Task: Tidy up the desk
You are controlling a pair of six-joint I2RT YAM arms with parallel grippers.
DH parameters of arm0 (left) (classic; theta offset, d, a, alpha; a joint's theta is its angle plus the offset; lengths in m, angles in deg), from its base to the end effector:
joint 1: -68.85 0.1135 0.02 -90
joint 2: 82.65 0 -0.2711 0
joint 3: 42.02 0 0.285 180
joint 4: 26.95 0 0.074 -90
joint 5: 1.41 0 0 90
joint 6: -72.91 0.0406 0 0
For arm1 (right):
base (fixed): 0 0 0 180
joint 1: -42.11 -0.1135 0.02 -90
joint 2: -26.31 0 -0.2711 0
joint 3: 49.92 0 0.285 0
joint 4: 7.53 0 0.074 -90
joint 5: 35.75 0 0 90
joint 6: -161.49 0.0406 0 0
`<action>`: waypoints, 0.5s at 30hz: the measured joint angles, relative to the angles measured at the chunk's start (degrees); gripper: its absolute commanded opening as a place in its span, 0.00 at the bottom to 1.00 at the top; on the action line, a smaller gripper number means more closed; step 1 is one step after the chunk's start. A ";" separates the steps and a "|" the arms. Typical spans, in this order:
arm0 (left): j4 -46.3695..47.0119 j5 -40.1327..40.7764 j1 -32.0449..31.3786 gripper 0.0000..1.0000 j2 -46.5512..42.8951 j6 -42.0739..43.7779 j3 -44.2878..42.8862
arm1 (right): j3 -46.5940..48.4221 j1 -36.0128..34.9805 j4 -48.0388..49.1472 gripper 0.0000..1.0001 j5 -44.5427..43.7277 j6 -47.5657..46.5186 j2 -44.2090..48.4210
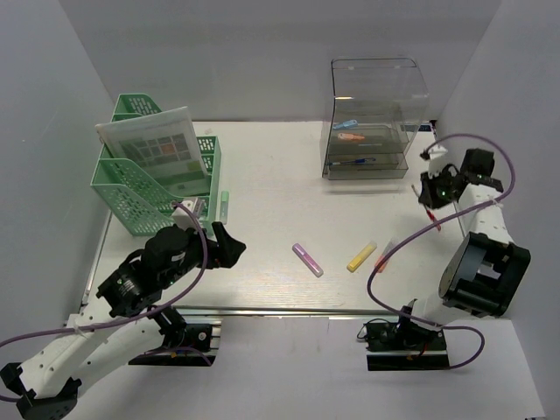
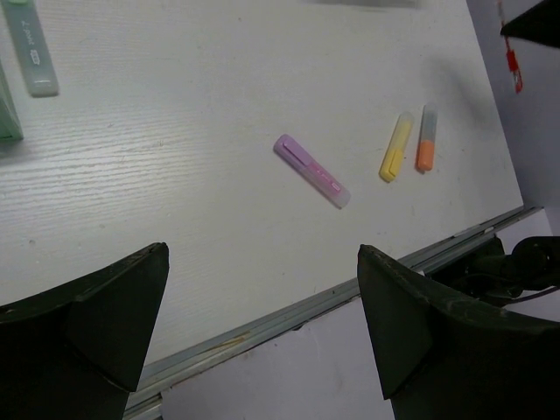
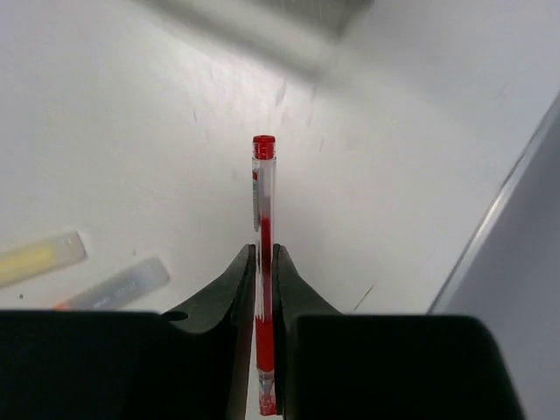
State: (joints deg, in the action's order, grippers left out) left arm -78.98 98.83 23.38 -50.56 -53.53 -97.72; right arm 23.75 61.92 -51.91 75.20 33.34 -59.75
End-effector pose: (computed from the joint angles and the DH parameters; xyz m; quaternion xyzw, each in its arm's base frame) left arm 0.1115 -0.1031 0.3174 0.0218 0.8566 -0.2763 0.4353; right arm 0.3258 -0.1019 0.2292 -0.2015 0.9220 0.0162 0.3304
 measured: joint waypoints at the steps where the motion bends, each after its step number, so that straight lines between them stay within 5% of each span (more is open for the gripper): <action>1: 0.28 -0.17 0.00 0.98 -0.17 0.00 0.00 | 2.80 -0.57 -0.63 0.00 2.54 -1.73 0.42; 6: 1.55 -0.39 0.00 0.98 -0.20 0.22 0.00 | 12.92 -5.88 -1.51 0.00 12.68 -12.50 1.18; 15: 3.30 -0.33 0.00 0.98 5.03 1.92 0.02 | 29.66 -16.22 -7.30 0.00 13.75 -31.32 -10.88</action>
State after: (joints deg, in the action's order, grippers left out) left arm -75.68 98.50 23.38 -45.53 -51.61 -97.70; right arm 53.41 45.71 -59.21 88.95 2.02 -70.64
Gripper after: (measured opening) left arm 0.979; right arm 0.133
